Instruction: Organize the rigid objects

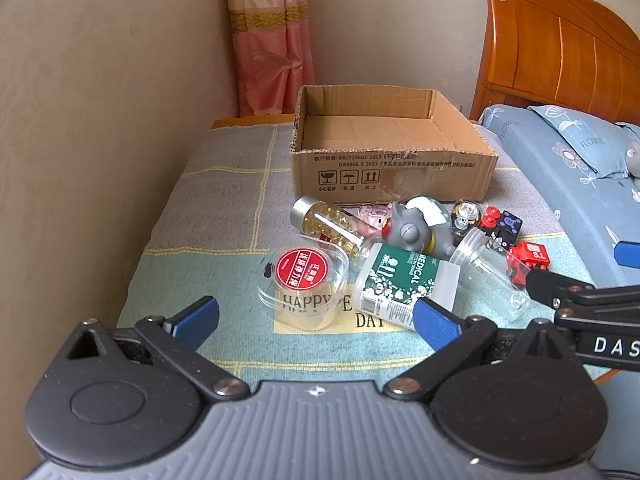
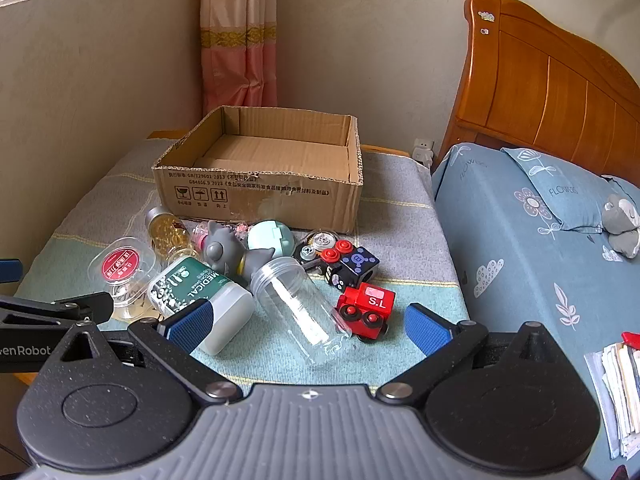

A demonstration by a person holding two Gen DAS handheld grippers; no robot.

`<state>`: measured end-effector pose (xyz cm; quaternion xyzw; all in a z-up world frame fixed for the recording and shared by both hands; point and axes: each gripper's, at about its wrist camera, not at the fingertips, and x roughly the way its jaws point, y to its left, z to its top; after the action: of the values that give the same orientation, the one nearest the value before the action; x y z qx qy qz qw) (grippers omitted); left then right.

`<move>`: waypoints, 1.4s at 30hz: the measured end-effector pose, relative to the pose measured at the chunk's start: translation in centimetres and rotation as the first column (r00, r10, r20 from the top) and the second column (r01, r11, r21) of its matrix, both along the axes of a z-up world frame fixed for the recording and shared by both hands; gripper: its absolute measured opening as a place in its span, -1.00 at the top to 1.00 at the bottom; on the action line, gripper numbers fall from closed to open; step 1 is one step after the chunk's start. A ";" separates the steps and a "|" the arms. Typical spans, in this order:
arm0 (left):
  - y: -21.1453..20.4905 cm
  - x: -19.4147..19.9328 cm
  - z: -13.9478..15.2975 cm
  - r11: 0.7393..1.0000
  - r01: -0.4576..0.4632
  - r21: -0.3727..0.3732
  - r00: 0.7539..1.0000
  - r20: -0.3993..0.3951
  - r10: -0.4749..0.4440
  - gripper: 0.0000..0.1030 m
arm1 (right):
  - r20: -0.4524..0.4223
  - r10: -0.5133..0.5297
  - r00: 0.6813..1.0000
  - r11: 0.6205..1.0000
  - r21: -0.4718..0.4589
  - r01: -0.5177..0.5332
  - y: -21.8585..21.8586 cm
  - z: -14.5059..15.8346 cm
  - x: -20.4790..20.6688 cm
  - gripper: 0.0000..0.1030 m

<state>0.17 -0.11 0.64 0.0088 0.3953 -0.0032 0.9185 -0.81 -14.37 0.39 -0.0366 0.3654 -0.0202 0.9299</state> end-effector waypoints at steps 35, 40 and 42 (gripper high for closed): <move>1.0 1.9 -2.8 0.990 0.138 -0.007 0.990 -0.024 -0.138 -0.99 | 0.073 0.120 0.990 0.992 0.043 -0.123 0.0 -0.8 0.2 -1.00; 1.5 2.5 -4.0 0.988 0.154 -0.003 0.987 -0.039 -0.154 -0.99 | 0.071 0.120 0.990 0.992 0.040 -0.123 -1.0 -1.5 0.2 -1.00; 1.8 2.8 -4.5 0.988 0.156 -0.006 0.987 -0.047 -0.156 -0.98 | 0.067 0.119 0.991 0.992 0.038 -0.121 -1.4 -2.0 0.2 -1.00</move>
<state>2.94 1.70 -3.88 0.0386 0.4151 -0.0756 0.9058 -0.59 -15.82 -1.56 -0.0385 0.3328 0.0423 0.9413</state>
